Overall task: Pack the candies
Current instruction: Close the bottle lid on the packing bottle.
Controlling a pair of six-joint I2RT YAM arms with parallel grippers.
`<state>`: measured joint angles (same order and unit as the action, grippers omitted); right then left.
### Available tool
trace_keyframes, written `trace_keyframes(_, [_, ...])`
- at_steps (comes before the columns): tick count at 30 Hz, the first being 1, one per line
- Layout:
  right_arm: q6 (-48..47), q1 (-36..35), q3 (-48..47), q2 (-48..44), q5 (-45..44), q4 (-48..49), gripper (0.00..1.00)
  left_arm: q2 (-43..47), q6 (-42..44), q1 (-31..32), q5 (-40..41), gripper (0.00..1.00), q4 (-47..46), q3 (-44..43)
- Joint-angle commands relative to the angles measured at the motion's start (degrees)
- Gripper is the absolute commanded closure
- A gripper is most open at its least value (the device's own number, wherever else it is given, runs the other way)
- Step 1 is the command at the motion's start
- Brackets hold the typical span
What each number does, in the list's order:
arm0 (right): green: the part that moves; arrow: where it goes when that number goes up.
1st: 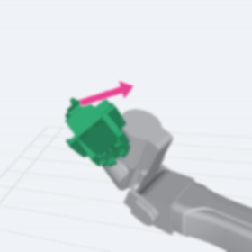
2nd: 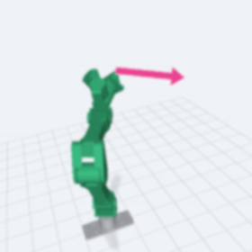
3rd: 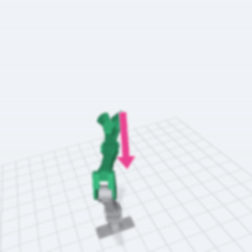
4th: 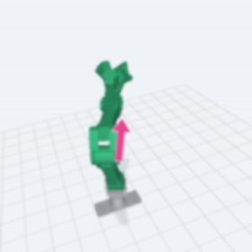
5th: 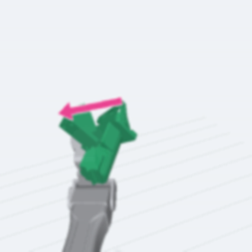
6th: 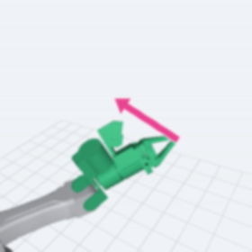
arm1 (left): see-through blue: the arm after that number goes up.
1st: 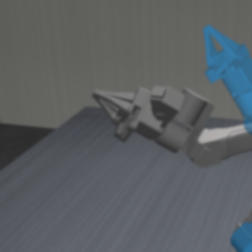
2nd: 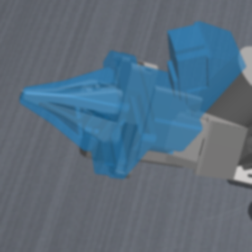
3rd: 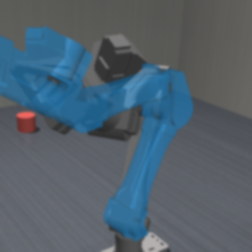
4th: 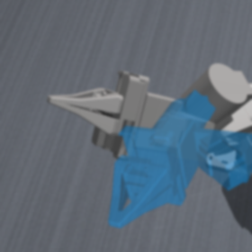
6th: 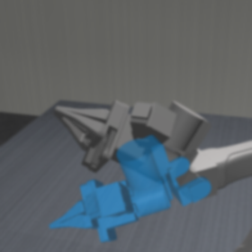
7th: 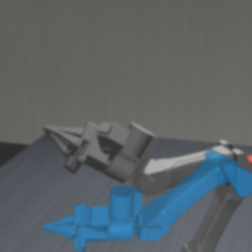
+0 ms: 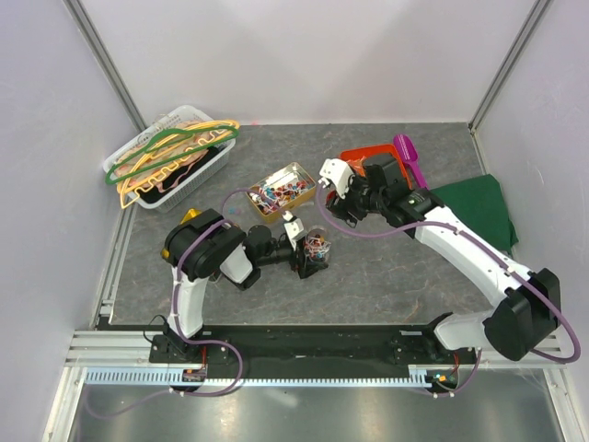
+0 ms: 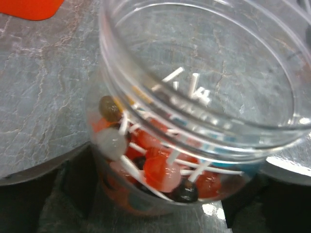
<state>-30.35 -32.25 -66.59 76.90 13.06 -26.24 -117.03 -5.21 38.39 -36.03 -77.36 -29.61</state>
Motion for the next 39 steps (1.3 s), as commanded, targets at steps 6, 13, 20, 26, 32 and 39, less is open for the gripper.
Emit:
trace_keyframes(6, [-2.2,-1.1,-3.0,1.3,2.8,-2.6,0.43,-2.1,-0.3,0.5,1.8,0.58,-12.0,-1.2])
trace_keyframes(13, [-4.8,-2.7,-4.5,1.8,8.1,-8.8,0.43,-2.0,1.2,1.0,3.2,0.51,-11.9,-1.1])
trace_keyframes(20, [-6.7,-3.0,-6.9,3.7,16.2,-14.7,0.43,-1.4,6.8,3.8,4.7,0.5,-15.2,1.2])
trace_keyframes(26, [-7.6,-3.2,-7.1,6.9,18.7,-16.6,0.44,-1.3,7.6,4.2,5.0,0.5,-16.1,1.6])
trace_keyframes(32, [-7.7,-4.0,-6.5,9.2,17.4,-16.4,0.44,-1.1,7.4,4.2,5.0,0.5,-17.3,2.0])
trace_keyframes(39, [-5.5,-5.5,-5.1,9.8,15.1,-12.2,0.45,-1.0,7.5,4.2,5.0,0.51,-17.9,2.1])
